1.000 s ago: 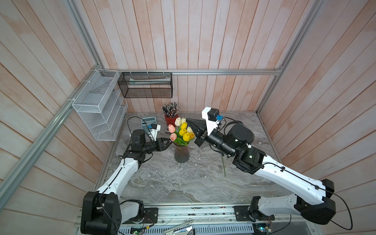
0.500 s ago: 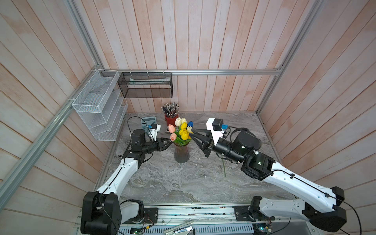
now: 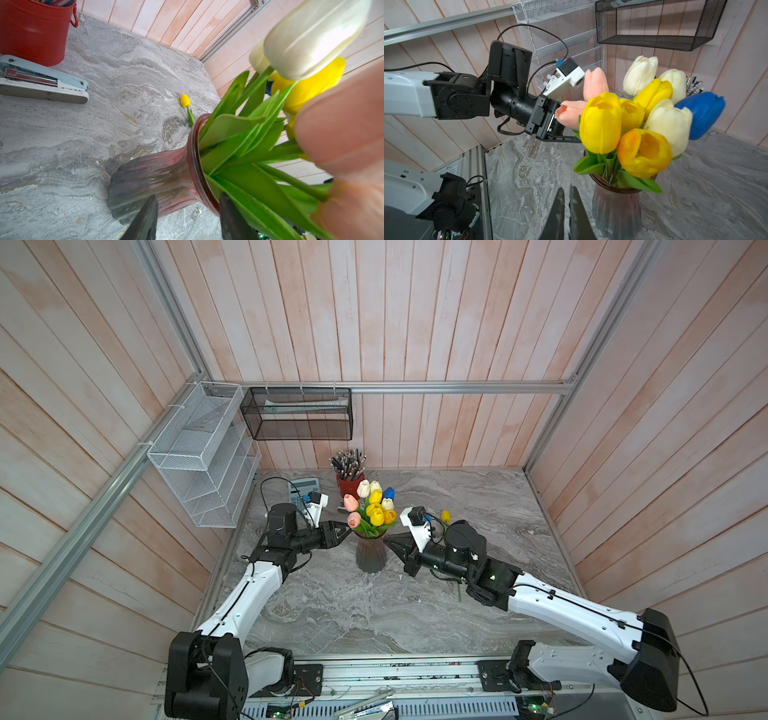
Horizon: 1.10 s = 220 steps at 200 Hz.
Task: Pick out yellow flowers from the vase
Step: Pick up the flower from the vase.
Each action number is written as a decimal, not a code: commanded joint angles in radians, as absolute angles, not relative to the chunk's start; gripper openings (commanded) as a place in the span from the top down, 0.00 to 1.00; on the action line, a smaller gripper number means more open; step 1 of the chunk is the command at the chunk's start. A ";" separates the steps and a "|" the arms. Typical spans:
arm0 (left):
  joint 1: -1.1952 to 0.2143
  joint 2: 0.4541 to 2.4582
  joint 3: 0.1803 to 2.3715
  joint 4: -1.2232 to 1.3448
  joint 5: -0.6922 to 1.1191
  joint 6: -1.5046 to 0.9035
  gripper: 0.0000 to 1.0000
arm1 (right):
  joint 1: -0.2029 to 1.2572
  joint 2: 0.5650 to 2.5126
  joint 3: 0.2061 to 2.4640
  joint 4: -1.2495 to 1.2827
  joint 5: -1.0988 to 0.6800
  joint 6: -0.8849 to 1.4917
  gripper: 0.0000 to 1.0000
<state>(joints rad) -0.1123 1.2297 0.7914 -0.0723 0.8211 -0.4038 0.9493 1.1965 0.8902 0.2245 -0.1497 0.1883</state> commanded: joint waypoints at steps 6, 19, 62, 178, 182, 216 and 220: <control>-0.117 1.239 0.814 -0.098 0.798 -0.382 0.52 | 0.926 1.232 0.876 0.358 -0.137 0.212 0.91; -0.116 1.239 0.813 -0.100 0.797 -0.379 0.52 | 0.921 1.253 0.878 0.376 -0.137 0.208 0.91; -0.117 1.239 0.813 -0.099 0.798 -0.380 0.52 | 0.917 1.314 0.893 0.430 -0.127 0.191 0.92; -0.116 1.235 0.818 -0.111 0.795 -0.374 0.52 | 0.916 1.397 0.905 0.550 -0.082 0.144 0.82; -0.116 1.235 0.818 -0.112 0.795 -0.373 0.52 | 0.916 1.400 0.904 0.555 -0.078 0.142 0.82; -0.116 1.239 0.820 -0.113 0.792 -0.374 0.52 | 0.915 1.418 0.900 0.594 -0.064 0.116 0.82; -0.116 1.238 0.821 -0.114 0.792 -0.373 0.52 | 0.916 1.421 0.903 0.595 -0.064 0.114 0.82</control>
<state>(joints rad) -0.1123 1.2297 0.7948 -0.0753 0.8101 -0.3988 0.9211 1.3994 0.8841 0.5400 -0.0883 0.1452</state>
